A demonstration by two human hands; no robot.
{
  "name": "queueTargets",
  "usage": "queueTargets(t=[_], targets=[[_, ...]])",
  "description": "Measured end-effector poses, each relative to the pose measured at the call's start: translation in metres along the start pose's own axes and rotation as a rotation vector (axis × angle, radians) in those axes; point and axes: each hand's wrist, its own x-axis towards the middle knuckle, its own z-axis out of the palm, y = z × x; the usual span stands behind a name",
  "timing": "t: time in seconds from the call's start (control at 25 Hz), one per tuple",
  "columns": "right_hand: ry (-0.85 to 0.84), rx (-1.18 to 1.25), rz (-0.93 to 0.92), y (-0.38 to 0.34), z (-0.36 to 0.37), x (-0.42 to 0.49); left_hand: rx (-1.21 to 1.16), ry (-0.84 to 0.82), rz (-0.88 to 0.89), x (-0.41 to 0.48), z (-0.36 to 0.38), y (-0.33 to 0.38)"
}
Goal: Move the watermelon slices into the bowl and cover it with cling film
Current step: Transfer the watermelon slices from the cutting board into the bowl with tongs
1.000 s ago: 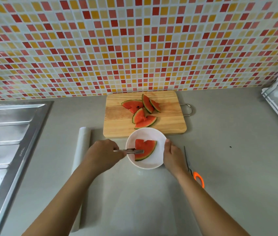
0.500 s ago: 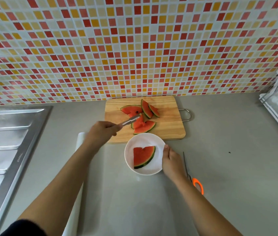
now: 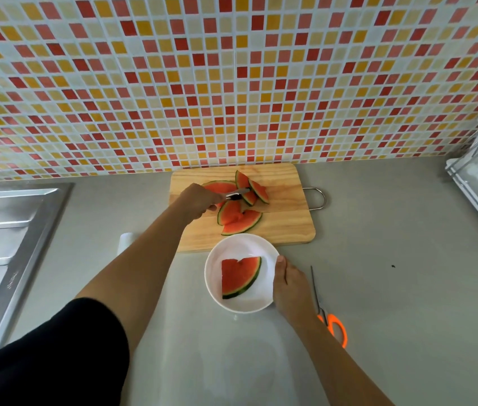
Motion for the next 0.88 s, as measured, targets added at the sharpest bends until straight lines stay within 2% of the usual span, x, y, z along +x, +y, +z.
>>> queueTargets(t=[0.12,0.28,0.4,0.52,0.64,0.72,0.88], targets=[[0.004,-0.009,0.011,0.003,0.000,0.001,-0.122,-0.024,-0.051,0.000,0.002,-0.007],[-0.005,0.002,0.007,0.000,0.000,0.002,-0.233,0.010,0.007,-0.008,-0.008,-0.015],[-0.039,0.005,0.003,0.000,-0.004,0.004,-0.210,0.091,0.075,-0.028,-0.022,-0.022],[-0.063,0.022,-0.004,-0.004,-0.006,0.003,-0.124,0.100,0.149,-0.059,-0.039,-0.042],[-0.077,0.010,0.025,-0.005,-0.005,0.001,-0.038,-0.077,0.247,-0.092,-0.046,-0.068],[-0.076,-0.009,0.036,-0.005,-0.006,0.001,0.094,-0.153,0.290,-0.104,-0.040,-0.077],[-0.079,-0.008,0.024,-0.006,-0.006,0.000,0.429,-0.153,0.323,-0.108,-0.024,-0.074]])
